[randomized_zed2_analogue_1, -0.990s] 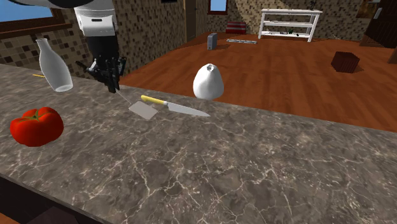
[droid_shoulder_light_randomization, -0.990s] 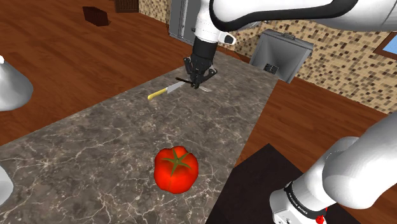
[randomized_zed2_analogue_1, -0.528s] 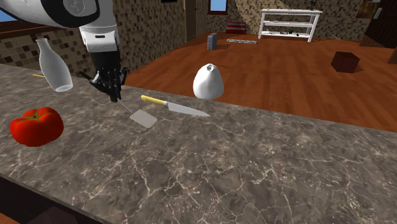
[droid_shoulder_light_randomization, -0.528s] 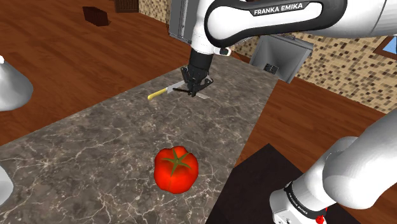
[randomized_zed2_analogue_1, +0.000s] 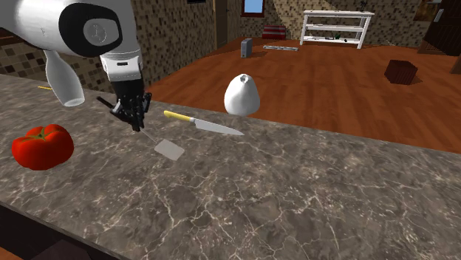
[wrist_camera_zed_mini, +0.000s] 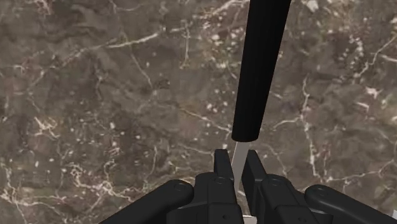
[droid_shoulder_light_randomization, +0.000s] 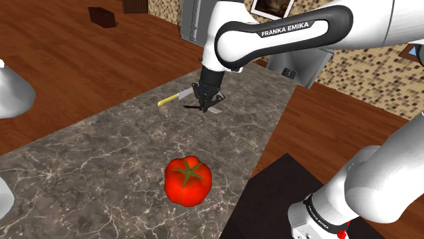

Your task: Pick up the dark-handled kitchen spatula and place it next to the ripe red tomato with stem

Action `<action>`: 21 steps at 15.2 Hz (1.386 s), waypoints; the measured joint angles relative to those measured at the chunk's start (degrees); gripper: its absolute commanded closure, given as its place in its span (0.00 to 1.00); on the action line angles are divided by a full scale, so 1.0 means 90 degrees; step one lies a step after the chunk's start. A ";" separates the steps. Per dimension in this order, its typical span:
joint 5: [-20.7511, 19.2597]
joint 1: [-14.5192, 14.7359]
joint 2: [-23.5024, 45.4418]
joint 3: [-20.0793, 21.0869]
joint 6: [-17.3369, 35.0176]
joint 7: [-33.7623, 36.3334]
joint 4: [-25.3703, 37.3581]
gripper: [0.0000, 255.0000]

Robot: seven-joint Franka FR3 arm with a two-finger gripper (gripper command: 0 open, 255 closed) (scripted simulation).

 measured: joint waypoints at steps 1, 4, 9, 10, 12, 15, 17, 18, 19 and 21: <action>-0.0007 0.0007 0.0036 0.0007 0.0066 0.0012 -0.0031 1.00; -0.0024 0.0012 0.0145 0.0012 0.0315 0.0015 -0.0171 1.00; -0.0062 0.0015 0.0350 0.0013 0.0719 0.0015 -0.0375 1.00; -0.0066 0.0015 0.0378 0.0012 0.0792 0.0012 -0.0421 1.00; -0.0088 0.0021 0.0485 0.0014 0.0990 0.0021 -0.0514 1.00; -0.0109 0.0030 0.0587 0.0017 0.1176 0.0036 -0.0598 1.00; -0.0114 0.0031 0.0613 0.0017 0.1214 0.0036 -0.0611 1.00; -0.0116 0.0031 0.0620 0.0016 0.1221 0.0037 -0.0610 1.00; -0.0117 0.0030 0.0621 0.0016 0.1223 0.0037 -0.0610 1.00; -0.0117 0.0030 0.0623 0.0016 0.1225 0.0037 -0.0611 1.00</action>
